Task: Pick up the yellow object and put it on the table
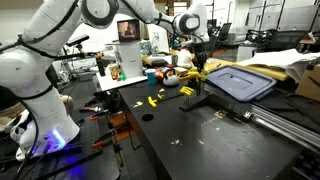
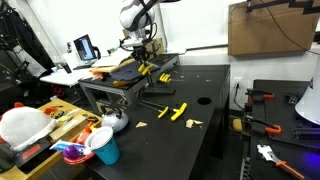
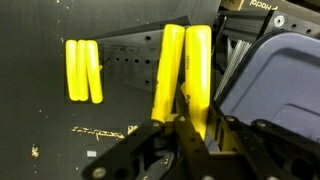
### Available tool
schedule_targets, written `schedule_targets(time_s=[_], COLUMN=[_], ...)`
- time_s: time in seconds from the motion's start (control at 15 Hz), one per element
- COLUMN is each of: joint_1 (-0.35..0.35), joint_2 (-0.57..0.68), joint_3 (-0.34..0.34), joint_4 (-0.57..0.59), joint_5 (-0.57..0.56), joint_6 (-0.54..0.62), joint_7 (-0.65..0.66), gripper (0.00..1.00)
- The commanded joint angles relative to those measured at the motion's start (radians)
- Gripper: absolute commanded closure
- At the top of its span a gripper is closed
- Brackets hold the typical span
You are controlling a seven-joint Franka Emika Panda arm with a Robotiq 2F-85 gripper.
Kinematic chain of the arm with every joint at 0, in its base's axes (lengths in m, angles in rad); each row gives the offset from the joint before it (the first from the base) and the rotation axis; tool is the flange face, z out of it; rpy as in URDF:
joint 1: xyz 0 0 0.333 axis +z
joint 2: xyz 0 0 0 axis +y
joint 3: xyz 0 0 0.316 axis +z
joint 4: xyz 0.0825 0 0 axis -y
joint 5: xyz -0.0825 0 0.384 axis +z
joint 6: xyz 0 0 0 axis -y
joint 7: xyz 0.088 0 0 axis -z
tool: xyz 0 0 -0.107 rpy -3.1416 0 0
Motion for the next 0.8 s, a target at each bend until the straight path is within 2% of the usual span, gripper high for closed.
schedule_targets(time_s=[0.0,0.33,0.73], joint_1=[-0.016,-0.021,-0.031], joint_2=[-0.029,-0.032,-0.035], joint_3=[0.011,0.004,0.0], joint_4=[0.015,0.007,-0.009], joint_5=[0.018,0.051,0.107], joint_6=[-0.068,-0.084,-0.026], joint_7=[-0.044,0.025,0.185], gripper=[0.94,0.94,0.94])
